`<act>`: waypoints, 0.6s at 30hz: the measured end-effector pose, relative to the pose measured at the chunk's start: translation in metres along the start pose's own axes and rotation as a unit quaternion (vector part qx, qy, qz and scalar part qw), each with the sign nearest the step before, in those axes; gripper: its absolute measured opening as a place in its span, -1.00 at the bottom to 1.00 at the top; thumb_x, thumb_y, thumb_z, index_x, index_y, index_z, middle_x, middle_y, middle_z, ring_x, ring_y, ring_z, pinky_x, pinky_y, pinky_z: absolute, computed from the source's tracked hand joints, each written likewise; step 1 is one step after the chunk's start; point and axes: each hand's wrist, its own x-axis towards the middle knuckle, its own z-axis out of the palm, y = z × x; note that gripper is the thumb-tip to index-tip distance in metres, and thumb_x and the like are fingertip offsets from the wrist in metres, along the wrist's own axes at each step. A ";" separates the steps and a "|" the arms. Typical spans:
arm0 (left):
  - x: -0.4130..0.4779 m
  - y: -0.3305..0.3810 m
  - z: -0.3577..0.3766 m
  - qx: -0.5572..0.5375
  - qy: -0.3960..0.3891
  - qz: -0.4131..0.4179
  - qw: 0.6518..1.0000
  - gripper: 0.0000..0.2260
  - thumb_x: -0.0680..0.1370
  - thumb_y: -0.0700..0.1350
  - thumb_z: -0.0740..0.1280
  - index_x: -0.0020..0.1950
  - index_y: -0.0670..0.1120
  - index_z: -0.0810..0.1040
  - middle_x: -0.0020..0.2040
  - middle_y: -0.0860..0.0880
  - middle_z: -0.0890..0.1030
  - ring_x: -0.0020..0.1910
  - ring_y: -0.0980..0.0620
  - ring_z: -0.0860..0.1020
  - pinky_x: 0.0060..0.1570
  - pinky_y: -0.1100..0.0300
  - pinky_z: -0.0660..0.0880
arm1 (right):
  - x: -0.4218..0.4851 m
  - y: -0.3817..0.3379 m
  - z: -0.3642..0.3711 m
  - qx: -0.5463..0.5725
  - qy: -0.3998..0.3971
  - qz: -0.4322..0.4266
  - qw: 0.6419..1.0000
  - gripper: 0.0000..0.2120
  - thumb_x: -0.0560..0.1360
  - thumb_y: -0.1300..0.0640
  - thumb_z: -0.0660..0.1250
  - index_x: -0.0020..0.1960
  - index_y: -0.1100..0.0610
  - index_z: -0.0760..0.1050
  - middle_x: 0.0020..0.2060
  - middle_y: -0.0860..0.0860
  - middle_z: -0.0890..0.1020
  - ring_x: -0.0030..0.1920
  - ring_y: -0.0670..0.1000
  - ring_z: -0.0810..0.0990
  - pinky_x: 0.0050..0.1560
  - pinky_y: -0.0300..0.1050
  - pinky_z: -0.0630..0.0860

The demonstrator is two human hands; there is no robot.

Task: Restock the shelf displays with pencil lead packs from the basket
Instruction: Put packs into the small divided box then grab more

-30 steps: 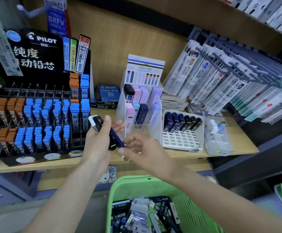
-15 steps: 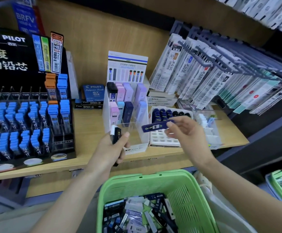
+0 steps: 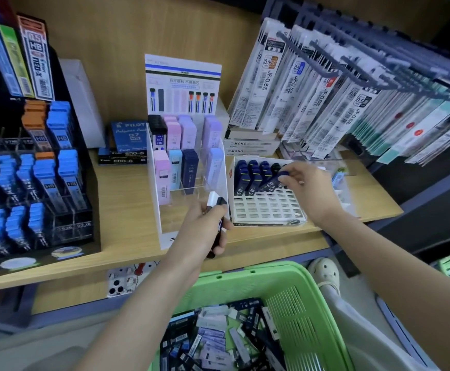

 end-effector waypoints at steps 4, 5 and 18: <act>0.003 -0.001 0.003 0.000 0.007 -0.007 1.000 -0.87 0.60 -0.14 0.22 0.06 -0.19 0.39 -0.29 -0.06 0.52 -0.61 0.11 0.34 -0.61 0.32 0.27 | 0.005 0.006 0.002 -0.042 -0.033 -0.032 0.998 -0.89 0.53 0.24 0.30 0.01 0.17 0.59 -0.14 0.08 0.65 -0.12 0.05 0.61 -0.02 -0.07 0.52; 0.003 -0.001 0.003 0.003 0.008 -0.009 1.000 -0.87 0.60 -0.13 0.22 0.06 -0.19 0.39 -0.29 -0.06 0.53 -0.61 0.11 0.35 -0.61 0.32 0.28 | 0.006 0.006 0.001 -0.045 -0.037 -0.038 0.998 -0.88 0.53 0.24 0.30 0.02 0.17 0.59 -0.14 0.09 0.65 -0.12 0.06 0.61 -0.05 -0.07 0.52; 0.006 -0.001 -0.001 0.007 0.017 -0.006 1.000 -0.82 0.58 -0.10 0.25 0.10 -0.19 0.45 -0.36 0.04 0.59 -0.47 0.07 0.44 -0.44 0.22 0.38 | 0.020 0.007 -0.001 -0.122 -0.099 -0.102 0.982 -0.83 0.56 0.25 0.25 0.06 0.21 0.60 -0.09 0.11 0.57 -0.07 0.13 0.53 -0.02 -0.07 0.43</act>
